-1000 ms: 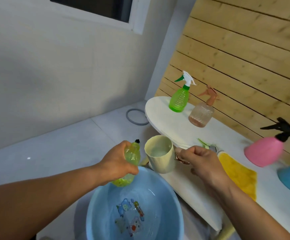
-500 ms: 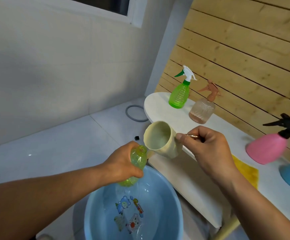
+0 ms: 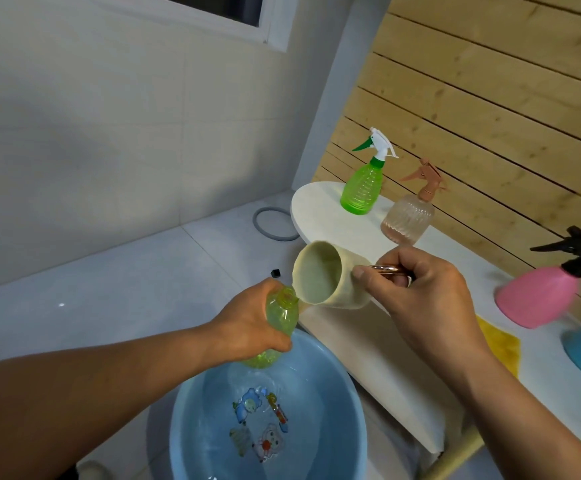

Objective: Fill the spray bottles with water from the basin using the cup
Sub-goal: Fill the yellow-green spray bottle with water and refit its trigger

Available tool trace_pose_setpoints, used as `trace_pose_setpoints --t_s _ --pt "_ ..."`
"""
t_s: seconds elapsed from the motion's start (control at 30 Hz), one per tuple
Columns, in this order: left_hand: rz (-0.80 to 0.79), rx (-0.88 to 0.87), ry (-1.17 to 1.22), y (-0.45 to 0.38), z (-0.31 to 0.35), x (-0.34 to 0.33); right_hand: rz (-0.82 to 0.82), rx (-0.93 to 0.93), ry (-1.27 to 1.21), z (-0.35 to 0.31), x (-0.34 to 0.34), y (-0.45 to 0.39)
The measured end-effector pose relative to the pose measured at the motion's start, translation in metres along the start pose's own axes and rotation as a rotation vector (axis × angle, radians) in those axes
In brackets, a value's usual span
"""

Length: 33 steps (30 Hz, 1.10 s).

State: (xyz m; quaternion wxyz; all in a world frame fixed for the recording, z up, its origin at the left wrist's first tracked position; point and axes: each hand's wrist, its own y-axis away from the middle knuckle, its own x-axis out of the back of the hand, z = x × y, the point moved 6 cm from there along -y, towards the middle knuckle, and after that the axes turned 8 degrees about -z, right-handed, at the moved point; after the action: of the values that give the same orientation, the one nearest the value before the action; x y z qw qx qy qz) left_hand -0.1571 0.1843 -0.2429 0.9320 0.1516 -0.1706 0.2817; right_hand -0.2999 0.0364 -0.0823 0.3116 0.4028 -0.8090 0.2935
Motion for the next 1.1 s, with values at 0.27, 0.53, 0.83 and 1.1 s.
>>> trace_pose_setpoints --t_s 0.27,0.53,0.83,1.1 --pt "0.002 0.003 -0.001 0.001 -0.002 0.000 0.025 0.048 0.029 -0.009 0.003 0.003" --pt "0.001 -0.002 0.006 0.000 0.000 -0.001 0.072 0.105 0.106 -0.018 0.007 0.004" --pt "0.003 -0.010 0.005 0.001 0.001 -0.001 0.098 0.181 0.166 -0.027 0.007 0.007" --pt "-0.005 -0.010 0.002 0.001 0.004 -0.002 0.124 0.249 0.245 -0.032 0.005 0.010"
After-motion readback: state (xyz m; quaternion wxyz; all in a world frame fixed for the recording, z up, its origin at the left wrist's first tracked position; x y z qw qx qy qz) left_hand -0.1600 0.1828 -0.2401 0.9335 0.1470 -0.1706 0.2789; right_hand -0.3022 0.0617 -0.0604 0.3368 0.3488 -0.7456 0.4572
